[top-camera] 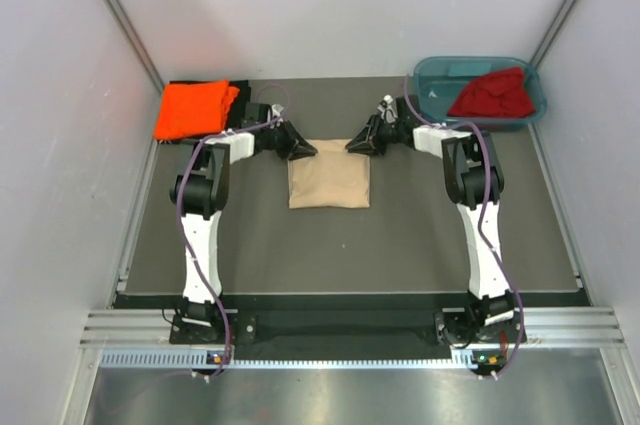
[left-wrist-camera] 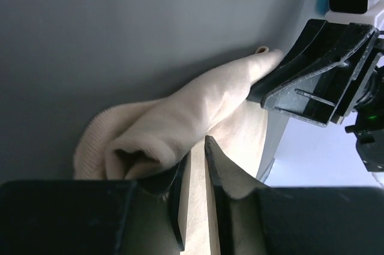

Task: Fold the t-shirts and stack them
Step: Fold the tshirt

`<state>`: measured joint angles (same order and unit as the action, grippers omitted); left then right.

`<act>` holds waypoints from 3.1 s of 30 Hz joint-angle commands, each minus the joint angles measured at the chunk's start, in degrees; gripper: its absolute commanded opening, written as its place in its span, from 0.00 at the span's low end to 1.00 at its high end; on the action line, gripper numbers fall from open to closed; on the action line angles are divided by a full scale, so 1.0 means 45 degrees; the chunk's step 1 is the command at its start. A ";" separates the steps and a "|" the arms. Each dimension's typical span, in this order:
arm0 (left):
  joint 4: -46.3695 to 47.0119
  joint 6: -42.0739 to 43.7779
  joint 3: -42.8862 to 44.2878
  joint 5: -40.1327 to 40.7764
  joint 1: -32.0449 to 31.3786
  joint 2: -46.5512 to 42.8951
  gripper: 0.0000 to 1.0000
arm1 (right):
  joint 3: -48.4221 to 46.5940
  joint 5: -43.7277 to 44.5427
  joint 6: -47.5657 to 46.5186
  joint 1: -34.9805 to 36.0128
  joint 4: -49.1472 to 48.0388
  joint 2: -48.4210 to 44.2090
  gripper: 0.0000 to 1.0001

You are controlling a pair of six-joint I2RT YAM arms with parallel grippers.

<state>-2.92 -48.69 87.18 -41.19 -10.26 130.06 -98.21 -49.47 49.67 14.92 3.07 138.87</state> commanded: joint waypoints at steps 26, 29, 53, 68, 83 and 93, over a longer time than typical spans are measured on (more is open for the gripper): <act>-0.4431 0.4650 -0.1849 0.2847 0.0737 -0.7531 0.45 | -0.0072 0.2518 -0.3597 0.0197 0.4885 -0.4256 0.29; -0.3729 0.3849 -0.3314 0.2006 0.0737 -0.8137 0.45 | 0.1548 0.2186 -0.3343 0.0803 0.3932 -0.5077 0.29; -0.0468 0.1329 -0.6347 0.0482 -0.0315 -0.7869 0.33 | 0.4699 0.1463 -0.6566 0.0453 0.5155 -0.5857 0.29; -0.2064 0.1540 -0.6911 0.1809 -0.0083 -0.6071 0.24 | 0.5455 0.0954 -0.5997 0.1276 0.4493 -0.5489 0.29; -0.5697 0.4588 -0.6190 0.4347 0.0152 -0.7629 0.28 | 0.5344 0.4234 -0.7873 0.0999 0.6854 -0.7203 0.29; -0.7125 0.4220 -0.6128 0.5561 0.0677 -1.2082 0.57 | 0.2550 0.9750 -0.8595 0.4552 0.7912 -0.8963 0.53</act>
<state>-32.25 -29.12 59.68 -17.32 -8.88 79.42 -83.40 -18.20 13.65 29.98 37.34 102.87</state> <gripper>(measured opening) 0.558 0.498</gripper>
